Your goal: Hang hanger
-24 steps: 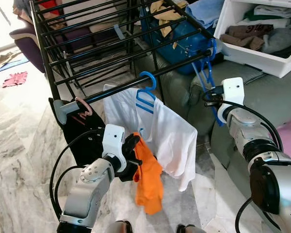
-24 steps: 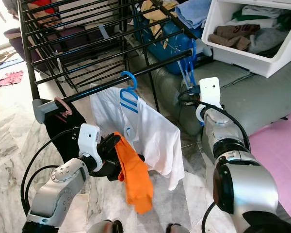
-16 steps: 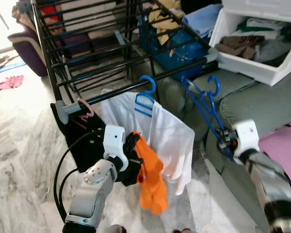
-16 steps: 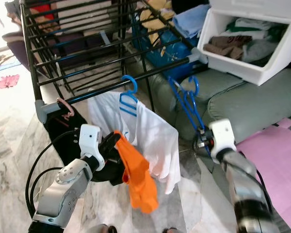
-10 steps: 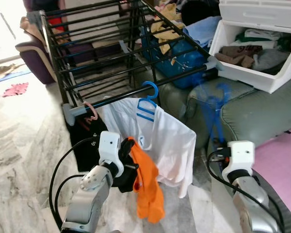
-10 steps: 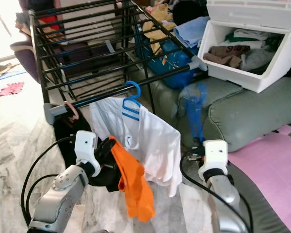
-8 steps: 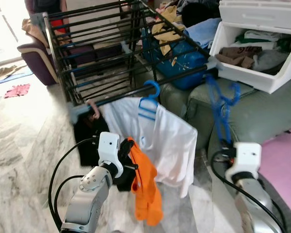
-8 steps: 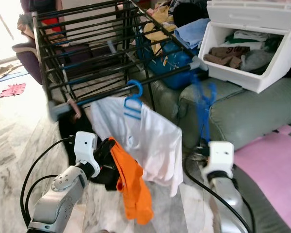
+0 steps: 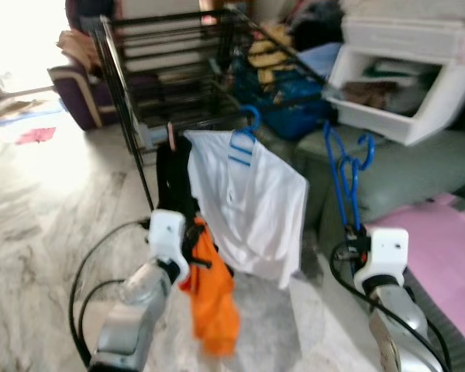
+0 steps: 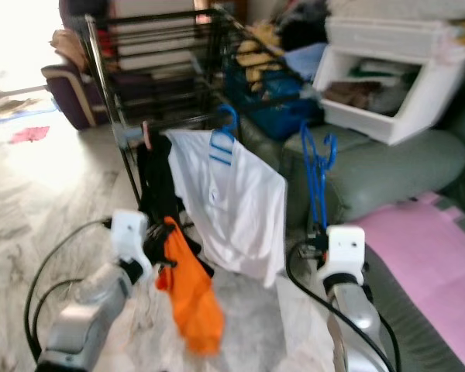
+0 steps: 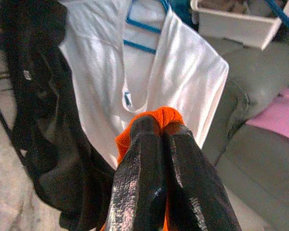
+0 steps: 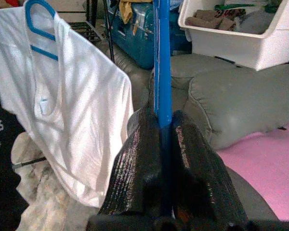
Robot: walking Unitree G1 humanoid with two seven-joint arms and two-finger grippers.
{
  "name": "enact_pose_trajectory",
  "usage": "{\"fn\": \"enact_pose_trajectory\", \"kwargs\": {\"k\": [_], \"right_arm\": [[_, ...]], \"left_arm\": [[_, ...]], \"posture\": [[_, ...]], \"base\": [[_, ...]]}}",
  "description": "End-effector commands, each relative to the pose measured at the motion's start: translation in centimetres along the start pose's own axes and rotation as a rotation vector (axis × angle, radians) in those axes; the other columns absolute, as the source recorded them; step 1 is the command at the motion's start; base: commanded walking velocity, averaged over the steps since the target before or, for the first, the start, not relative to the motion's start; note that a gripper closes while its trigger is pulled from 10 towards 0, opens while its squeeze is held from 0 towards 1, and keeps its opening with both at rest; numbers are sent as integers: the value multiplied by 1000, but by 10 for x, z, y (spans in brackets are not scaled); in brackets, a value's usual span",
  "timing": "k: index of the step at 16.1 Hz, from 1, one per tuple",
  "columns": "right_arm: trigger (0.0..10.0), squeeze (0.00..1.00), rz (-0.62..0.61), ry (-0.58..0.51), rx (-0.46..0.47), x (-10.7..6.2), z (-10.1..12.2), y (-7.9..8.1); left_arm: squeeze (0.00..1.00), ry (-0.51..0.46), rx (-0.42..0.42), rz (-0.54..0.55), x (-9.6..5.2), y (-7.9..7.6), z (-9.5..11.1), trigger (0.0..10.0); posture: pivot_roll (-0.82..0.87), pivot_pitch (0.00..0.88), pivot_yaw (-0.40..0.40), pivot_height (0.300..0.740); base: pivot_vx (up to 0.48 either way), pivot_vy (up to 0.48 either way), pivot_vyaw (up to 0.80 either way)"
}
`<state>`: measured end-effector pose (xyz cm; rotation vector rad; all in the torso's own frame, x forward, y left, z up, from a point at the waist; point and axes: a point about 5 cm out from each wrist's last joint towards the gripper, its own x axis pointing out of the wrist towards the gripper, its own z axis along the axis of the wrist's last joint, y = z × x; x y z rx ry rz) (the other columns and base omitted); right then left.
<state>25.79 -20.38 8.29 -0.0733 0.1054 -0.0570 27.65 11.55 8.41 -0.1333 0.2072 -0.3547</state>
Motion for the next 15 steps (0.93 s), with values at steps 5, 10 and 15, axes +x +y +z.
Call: {"fn": "enact_pose_trajectory", "kwargs": {"k": [5, 10, 15], "right_arm": [[10000, 0, 15, -23, 1, 3, 6, 7], [10000, 0, 24, -4, 6, 0, 1, 12], [10000, 0, 34, -16, 14, 7, 7, 18]], "left_arm": [[0, -14, 6, -8, 3, -5, 1, 10000], [0, -15, -1, -10, 4, -8, 0, 10000], [0, -25, 6, -17, 5, -7, 4, 10000]], "posture": [[-59, 0, 22, 740], [-58, 0, 15, 740], [-54, 0, 15, 740]], "base": [[-330, 0, 0], [-337, 0, 0], [-347, 0, 0]]}}
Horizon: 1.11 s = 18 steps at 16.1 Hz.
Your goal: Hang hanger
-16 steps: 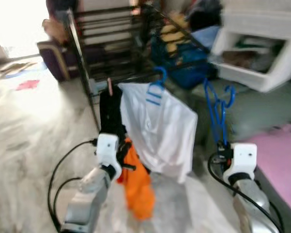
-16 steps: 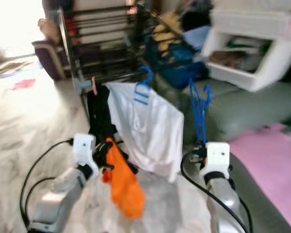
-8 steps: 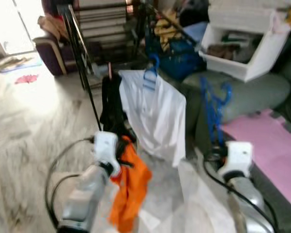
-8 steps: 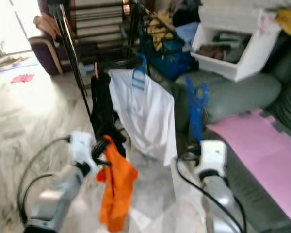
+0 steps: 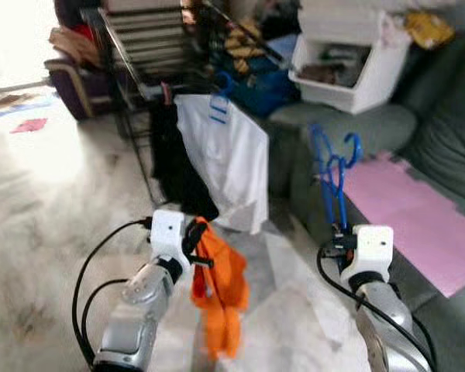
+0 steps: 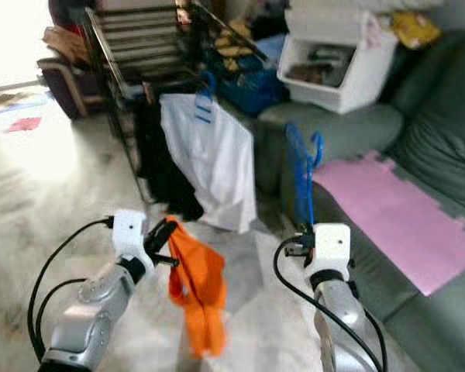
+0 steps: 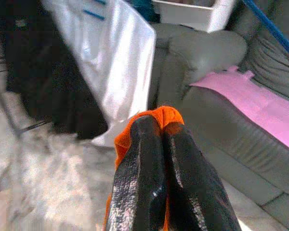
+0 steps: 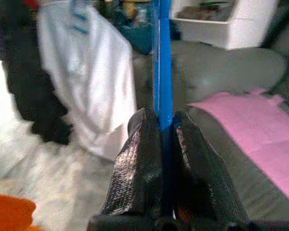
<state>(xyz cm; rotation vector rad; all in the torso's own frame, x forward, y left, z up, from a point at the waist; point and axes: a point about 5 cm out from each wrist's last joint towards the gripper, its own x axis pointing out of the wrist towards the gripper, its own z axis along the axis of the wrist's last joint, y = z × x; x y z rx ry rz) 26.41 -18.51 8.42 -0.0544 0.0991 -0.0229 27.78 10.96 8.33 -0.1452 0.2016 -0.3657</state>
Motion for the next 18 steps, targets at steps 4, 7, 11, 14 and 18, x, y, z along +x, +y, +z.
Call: {"fn": "enact_pose_trajectory", "kwargs": {"k": [4, 7, 11, 14, 18], "right_arm": [[10000, 0, -2, -5, 2, 3, 3, 2], [10000, 0, -3, 2, 5, 3, 2, 4], [10000, 0, -5, 10, 11, 1, 0, 6], [10000, 0, -5, 15, 13, 1, -1, 8], [10000, 0, -2, 18, 12, 3, -1, 9]], "left_arm": [[0, -31, 2, -17, 2, -3, 9, 10000], [0, -42, 6, -37, 2, -5, 11, 10000], [0, -38, -6, -54, 2, -7, 13, 10000], [0, -36, -1, -60, 1, -6, 13, 10000], [0, -38, -12, -55, 1, -5, 14, 10000]], "posture": [[-50, 15, 18, 740], [-50, 26, 21, 740], [-48, 38, 25, 740], [-46, 44, 26, 740], [-39, 43, 25, 740]], "base": [[-160, 0, 0], [0, 0, 0], [0, -152, 0], [0, -355, 0], [0, -289, 0]]}}
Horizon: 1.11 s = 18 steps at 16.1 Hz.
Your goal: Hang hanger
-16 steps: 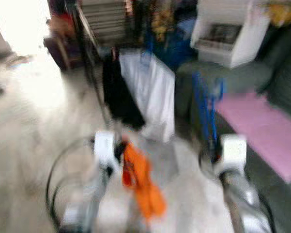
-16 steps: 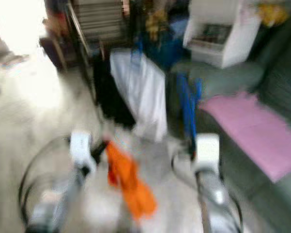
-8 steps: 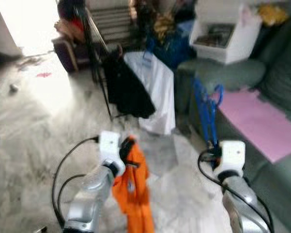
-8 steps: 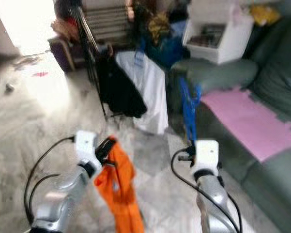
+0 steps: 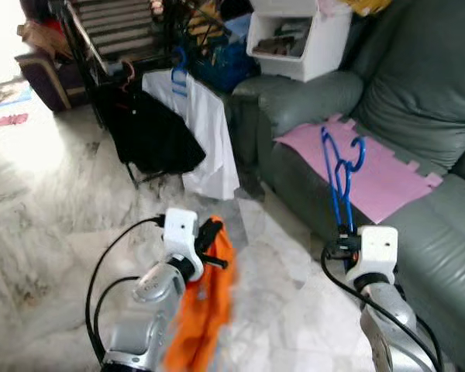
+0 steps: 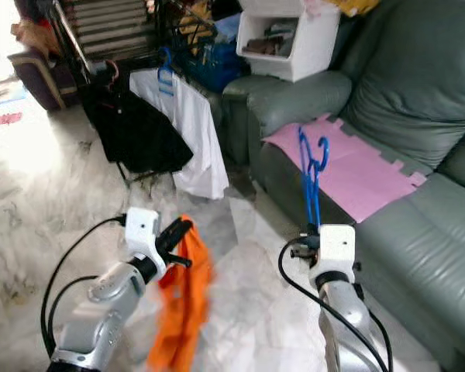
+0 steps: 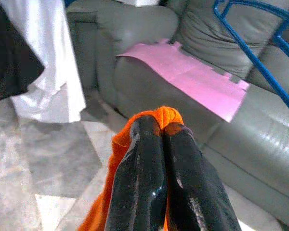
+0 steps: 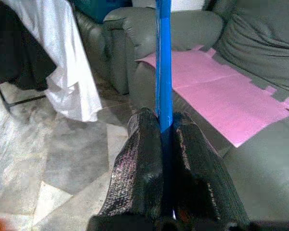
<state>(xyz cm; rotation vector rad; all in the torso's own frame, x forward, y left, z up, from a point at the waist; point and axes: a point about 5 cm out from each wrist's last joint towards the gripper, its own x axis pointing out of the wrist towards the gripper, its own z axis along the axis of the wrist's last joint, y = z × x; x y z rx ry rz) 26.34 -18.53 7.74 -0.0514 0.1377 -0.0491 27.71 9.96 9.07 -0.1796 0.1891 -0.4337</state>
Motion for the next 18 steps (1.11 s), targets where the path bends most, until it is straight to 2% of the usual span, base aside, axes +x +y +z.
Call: {"fn": "enact_pose_trajectory", "kwargs": {"k": [1, 5, 6, 13, 15, 16, 18], "right_arm": [[10000, 0, 25, -21, 8, 4, 6, 10], [10000, 0, 35, -13, 14, 5, 5, 11], [10000, 0, 50, -28, -10, 4, 7, 12], [10000, 0, 70, -40, -1, 5, 10, 15], [10000, 0, 106, -24, -9, 5, 9, 17], [10000, 0, 148, -21, -30, 4, 11, 16], [10000, 0, 199, 10, -96, 2, 10, 13]], "left_arm": [[0, -31, 12, 27, 0, 6, 9, 10000], [0, -39, 35, 79, 3, 10, 11, 10000], [0, -46, 40, 89, 6, 12, 13, 10000], [0, -71, 56, 101, 13, 14, 21, 10000], [0, -97, 92, 149, 20, 24, 34, 10000], [0, -117, 112, 143, 32, 26, 46, 10000], [0, -96, 167, 149, 47, 26, 53, 10000]], "posture": [[-38, 41, 25, 740], [-48, 33, 34, 740], [-50, 31, 36, 740], [-51, 27, 37, 740], [-51, 28, 36, 740], [-43, 31, 33, 740], [-42, 31, 33, 740]], "base": [[0, 0, 0], [0, 0, 0], [0, 0, 0], [0, 0, 777], [0, 0, 244], [0, 0, 0], [0, 0, 0]]}}
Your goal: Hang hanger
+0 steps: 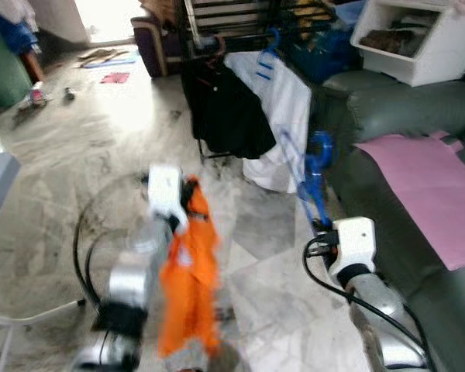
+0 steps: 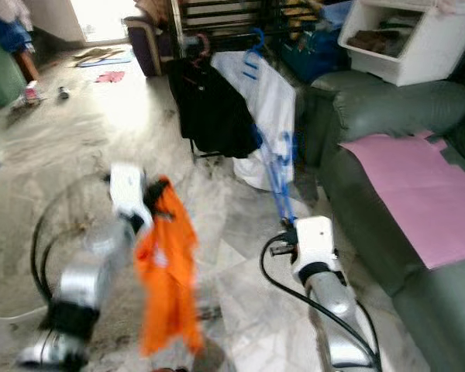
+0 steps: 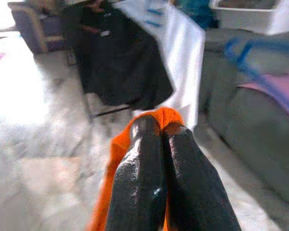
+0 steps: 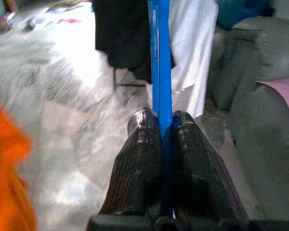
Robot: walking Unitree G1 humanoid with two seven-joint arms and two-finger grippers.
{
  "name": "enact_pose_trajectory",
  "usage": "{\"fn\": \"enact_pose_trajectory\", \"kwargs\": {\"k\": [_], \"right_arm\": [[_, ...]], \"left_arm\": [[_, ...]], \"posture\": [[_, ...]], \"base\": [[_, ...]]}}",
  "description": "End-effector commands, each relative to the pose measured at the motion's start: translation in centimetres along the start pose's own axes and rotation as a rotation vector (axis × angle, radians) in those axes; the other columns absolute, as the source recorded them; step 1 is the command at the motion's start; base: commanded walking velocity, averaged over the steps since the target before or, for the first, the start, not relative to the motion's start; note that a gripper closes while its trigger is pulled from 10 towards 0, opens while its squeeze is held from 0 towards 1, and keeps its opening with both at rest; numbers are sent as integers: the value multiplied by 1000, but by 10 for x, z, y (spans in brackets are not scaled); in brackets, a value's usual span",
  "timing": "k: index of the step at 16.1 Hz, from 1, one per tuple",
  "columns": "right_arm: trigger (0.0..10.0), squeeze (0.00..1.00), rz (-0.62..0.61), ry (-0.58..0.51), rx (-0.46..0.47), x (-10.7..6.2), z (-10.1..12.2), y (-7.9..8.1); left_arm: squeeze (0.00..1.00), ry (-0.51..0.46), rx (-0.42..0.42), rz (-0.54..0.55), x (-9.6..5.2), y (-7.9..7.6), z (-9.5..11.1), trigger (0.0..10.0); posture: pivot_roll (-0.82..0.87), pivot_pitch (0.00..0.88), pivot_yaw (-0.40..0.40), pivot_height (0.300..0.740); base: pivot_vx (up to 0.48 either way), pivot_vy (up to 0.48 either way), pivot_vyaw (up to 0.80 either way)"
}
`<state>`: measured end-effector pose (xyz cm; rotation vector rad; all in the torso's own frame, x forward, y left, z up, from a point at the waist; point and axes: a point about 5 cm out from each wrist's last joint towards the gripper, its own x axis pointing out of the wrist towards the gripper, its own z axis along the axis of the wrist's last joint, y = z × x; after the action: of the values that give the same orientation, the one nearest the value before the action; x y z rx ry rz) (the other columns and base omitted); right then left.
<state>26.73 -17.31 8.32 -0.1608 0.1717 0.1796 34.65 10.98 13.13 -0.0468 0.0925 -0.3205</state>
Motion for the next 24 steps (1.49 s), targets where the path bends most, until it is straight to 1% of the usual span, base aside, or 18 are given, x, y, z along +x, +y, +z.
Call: {"fn": "enact_pose_trajectory", "kwargs": {"k": [1, 2, 3, 4, 5, 6, 8, 12, 13, 14, 16, 17, 18, 19, 20, 21, 22, 24], "right_arm": [[10000, 0, 27, 13, -30, -2, 1, 0], [10000, 0, 105, 51, -76, -5, 0, 0], [10000, 0, 164, 76, -100, -9, 0, -1], [10000, 0, 182, 76, -104, -11, 2, -4], [10000, 0, 223, 77, -94, -15, 7, -7], [10000, 0, 276, 79, -87, -20, 12, -9], [10000, 0, 353, 99, -82, -26, 22, -16], [10000, 0, 439, 123, -97, -33, 32, -22], [10000, 0, 455, 134, -99, -35, 35, -26], [10000, 0, 459, 136, -96, -35, 36, -26], [10000, 0, 490, 129, -81, -36, 40, -26], [10000, 0, 469, 132, -89, -35, 38, -29], [10000, 0, 426, 158, -103, -35, 33, -33], [10000, 0, 425, 167, -110, -35, 31, -34], [10000, 0, 397, 233, -162, -37, 20, -41], [10000, 0, 355, 287, -208, -38, 13, -49], [10000, 0, 299, 320, -247, -36, 7, -58], [10000, 0, 128, 316, -243, -28, 8, -75]], "left_arm": [[0, -28, 8, -72, 6, -10, 8, 10000], [0, -43, 113, -141, 17, -14, 21, 10000], [0, -42, 228, -156, 23, -13, 27, 10000], [0, -45, 280, -170, 26, -12, 30, 10000], [0, -39, 382, -171, 30, -9, 32, 10000], [0, -5, 384, -80, 36, 2, 33, 10000], [0, 19, 320, 116, 41, 19, 35, 10000], [0, 58, 203, 307, 43, 31, 33, 10000], [0, 98, 100, 399, 44, 33, 30, 10000], [0, 106, 88, 411, 44, 33, 30, 10000], [0, 73, -53, 200, 49, 17, 31, 10000], [0, 20, -36, 70, 50, 12, 36, 10000], [0, 36, 69, -205, 47, 7, 38, 10000], [0, 80, 127, -262, 45, 8, 35, 10000], [0, 244, 351, -432, 35, 20, 23, 10000], [0, 343, 520, -537, 27, 30, 19, 10000], [0, 400, 673, -609, 21, 39, 21, 10000], [0, 494, 926, -747, 12, 52, 33, 10000]], "posture": [[-53, 31, 41, 740], [-69, 32, 57, 740], [-76, 30, 72, 740], [-79, 30, 77, 740], [-83, 30, 88, 740], [-86, 29, 94, 740], [-94, 29, 102, 740], [-96, 27, 100, 740], [-94, 26, 100, 740], [-94, 26, 100, 740], [-93, 24, 104, 740], [-94, 24, 105, 740], [-94, 26, 107, 740], [-88, 26, 109, 740], [-85, 26, 110, 740], [-76, 27, 114, 740], [-69, 27, 117, 740], [-60, 25, 115, 740]], "base": [[0, 0, 0], [0, 0, 0], [0, 0, 0], [0, 0, 0], [0, 0, 0], [0, 0, 0], [0, 0, 0], [0, 0, 0], [0, 0, 0], [0, 0, 0], [0, 0, 0], [0, 0, 0], [0, 0, 0], [0, 0, 0], [0, 0, 0], [0, 0, 0], [0, 0, 0], [0, 0, 0]]}}
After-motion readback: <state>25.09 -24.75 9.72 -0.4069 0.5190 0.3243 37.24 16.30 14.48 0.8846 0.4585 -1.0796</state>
